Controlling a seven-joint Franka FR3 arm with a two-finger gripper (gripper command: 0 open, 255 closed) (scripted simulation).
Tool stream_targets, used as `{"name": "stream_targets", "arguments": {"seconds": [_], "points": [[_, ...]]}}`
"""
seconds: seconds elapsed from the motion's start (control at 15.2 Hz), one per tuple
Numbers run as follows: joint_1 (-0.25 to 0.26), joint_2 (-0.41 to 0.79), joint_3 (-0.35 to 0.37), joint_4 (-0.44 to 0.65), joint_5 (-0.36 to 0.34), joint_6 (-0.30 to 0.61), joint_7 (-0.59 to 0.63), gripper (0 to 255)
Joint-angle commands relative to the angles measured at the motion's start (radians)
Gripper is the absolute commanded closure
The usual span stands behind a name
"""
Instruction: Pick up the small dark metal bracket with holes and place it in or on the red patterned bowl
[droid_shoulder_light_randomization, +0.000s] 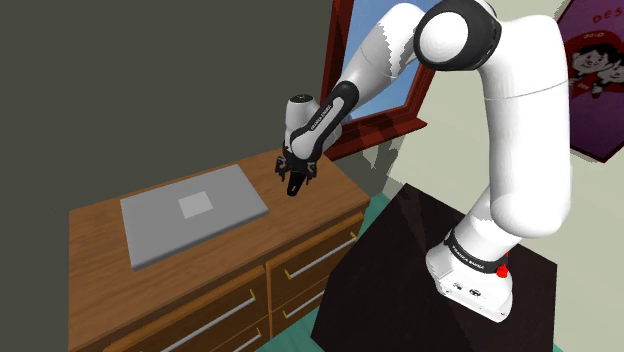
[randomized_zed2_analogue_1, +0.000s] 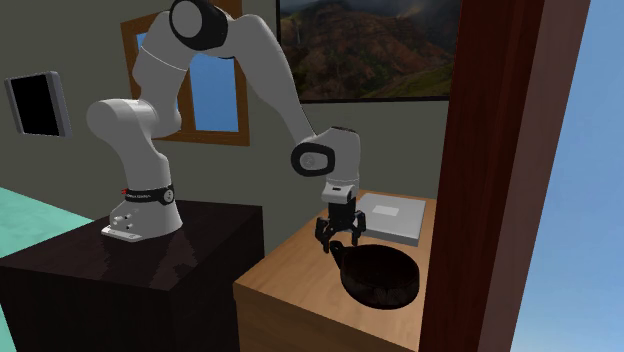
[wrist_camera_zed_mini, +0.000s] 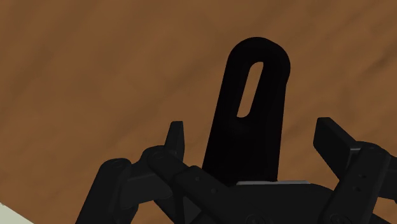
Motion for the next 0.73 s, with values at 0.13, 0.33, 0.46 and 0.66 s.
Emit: {"name": "stream_targets", "arguments": {"seconds": [0.13, 0.33, 0.46, 0.66], "points": [[0.0, 0.0, 0.0, 0.0, 0.0, 0.0, 0.0, 255], [0.0, 0.0, 0.0, 0.0, 0.0, 0.0, 0.0, 255], [0.0, 0.0, 0.0, 0.0, 0.0, 0.0, 0.0, 255], [0.0, 0.0, 0.0, 0.0, 0.0, 0.0, 0.0, 255]]}}
